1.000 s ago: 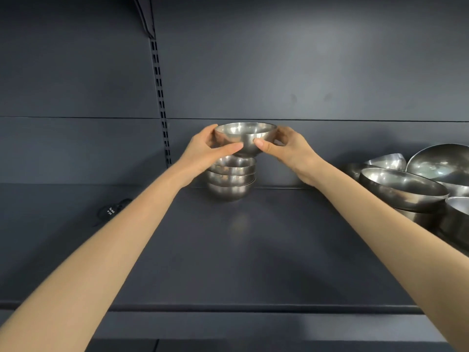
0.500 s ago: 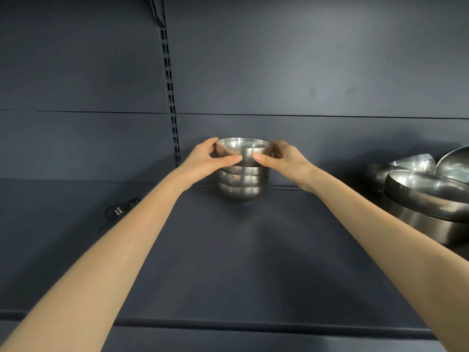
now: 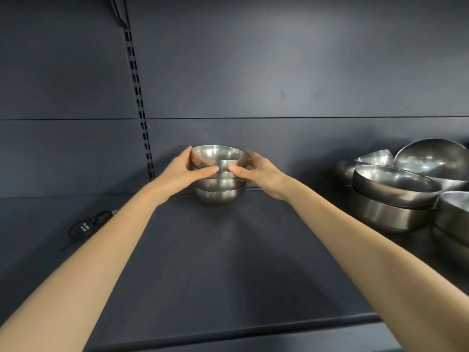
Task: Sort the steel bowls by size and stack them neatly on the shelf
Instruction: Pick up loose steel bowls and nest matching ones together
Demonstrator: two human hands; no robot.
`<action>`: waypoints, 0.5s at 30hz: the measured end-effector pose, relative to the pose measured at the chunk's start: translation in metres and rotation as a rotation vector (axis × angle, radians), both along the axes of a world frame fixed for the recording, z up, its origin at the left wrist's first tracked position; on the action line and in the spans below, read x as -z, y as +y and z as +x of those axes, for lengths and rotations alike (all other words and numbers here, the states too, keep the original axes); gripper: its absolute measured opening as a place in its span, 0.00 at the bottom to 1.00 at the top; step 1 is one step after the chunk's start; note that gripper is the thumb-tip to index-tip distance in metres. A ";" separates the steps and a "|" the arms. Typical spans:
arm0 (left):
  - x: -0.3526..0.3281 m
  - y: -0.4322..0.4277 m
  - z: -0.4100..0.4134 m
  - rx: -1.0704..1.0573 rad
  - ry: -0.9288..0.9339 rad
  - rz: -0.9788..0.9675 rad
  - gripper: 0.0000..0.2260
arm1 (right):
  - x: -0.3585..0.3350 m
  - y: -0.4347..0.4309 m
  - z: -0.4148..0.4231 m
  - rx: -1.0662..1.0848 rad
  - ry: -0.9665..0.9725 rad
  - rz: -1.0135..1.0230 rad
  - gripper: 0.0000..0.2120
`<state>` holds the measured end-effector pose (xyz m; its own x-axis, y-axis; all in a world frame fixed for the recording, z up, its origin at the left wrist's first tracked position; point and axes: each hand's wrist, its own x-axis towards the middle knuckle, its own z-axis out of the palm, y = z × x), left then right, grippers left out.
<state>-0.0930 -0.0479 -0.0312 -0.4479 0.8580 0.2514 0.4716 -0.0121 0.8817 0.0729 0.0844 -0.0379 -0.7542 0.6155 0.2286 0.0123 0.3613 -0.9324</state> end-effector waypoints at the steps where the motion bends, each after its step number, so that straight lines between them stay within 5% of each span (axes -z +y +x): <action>1: 0.001 -0.001 0.000 0.007 0.016 -0.002 0.31 | -0.001 -0.002 0.001 -0.008 -0.007 -0.014 0.28; 3: 0.002 -0.002 0.001 0.034 0.024 0.011 0.22 | -0.001 -0.006 0.004 0.002 -0.029 -0.041 0.27; 11: -0.002 -0.008 0.009 0.051 0.055 0.035 0.16 | -0.014 -0.039 0.034 0.145 -0.119 0.009 0.42; 15: -0.006 -0.017 0.015 0.059 0.038 0.024 0.07 | -0.018 -0.049 0.053 0.237 -0.224 0.176 0.40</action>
<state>-0.0780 -0.0650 -0.0256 -0.3863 0.8762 0.2882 0.5022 -0.0623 0.8625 0.1257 0.0349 -0.0203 -0.6386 0.7454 0.1914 0.3120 0.4781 -0.8210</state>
